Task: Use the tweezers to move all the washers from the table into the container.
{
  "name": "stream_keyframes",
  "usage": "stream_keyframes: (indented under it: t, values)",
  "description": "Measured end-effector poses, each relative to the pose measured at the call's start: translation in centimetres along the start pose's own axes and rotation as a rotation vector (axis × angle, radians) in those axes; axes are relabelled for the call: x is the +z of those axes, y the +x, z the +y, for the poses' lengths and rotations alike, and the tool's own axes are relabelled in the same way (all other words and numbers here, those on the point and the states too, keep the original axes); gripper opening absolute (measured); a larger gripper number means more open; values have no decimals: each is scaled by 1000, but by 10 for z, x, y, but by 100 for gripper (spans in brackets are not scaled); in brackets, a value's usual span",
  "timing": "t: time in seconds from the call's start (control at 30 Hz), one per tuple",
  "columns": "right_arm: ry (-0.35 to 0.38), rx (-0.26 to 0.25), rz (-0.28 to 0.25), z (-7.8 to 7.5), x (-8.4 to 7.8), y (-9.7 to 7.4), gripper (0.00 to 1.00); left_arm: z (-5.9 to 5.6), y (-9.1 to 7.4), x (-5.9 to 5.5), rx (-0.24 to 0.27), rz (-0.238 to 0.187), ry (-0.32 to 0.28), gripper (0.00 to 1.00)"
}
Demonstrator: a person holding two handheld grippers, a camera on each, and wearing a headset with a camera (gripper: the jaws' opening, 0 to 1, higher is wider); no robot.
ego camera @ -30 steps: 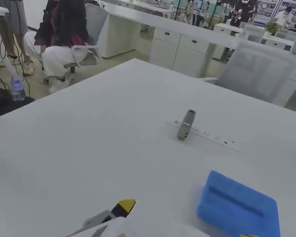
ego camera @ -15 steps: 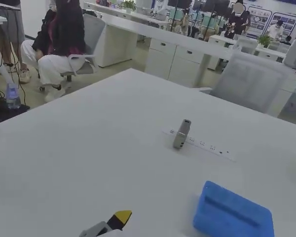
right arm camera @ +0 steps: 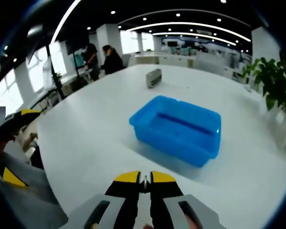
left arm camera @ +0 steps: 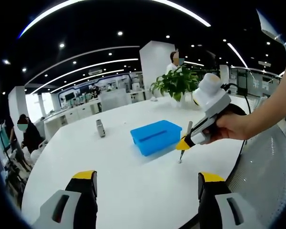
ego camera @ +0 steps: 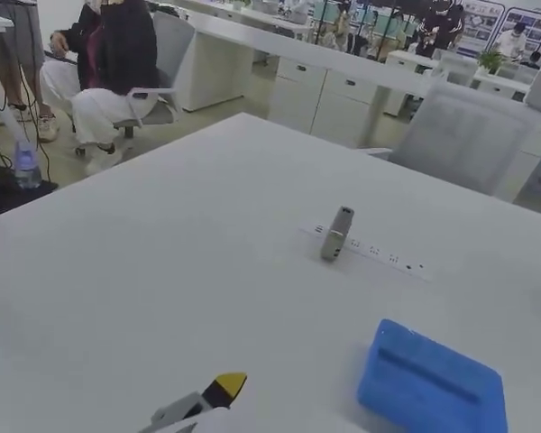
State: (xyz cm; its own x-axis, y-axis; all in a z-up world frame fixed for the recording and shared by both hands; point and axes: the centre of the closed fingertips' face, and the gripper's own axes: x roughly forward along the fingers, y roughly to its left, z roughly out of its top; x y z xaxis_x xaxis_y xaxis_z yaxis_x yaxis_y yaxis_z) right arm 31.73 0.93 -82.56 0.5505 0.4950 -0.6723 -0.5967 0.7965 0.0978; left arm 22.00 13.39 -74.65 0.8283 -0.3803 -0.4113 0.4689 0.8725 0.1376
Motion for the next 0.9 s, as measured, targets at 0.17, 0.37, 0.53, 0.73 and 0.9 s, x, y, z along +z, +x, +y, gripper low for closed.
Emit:
stream_keyframes:
  t: [0.17,0.37,0.53,0.73,0.9]
  values:
    - [3,2,8,0,-1,0,4,0,0,-1,1,5,2,89]
    - [3,7,8,2,1,2,4,0,0,-1,0,4,0,90]
    - [8,15,9,6,2,5,4,-1,0,-1,-8,5,1,89]
    - [2,15,15,7,2,5,4,-2,0,-1,-11,8,-1,89]
    - [-13,14,27,8,0,6,4,-3,0,-2,-16,12,3,88]
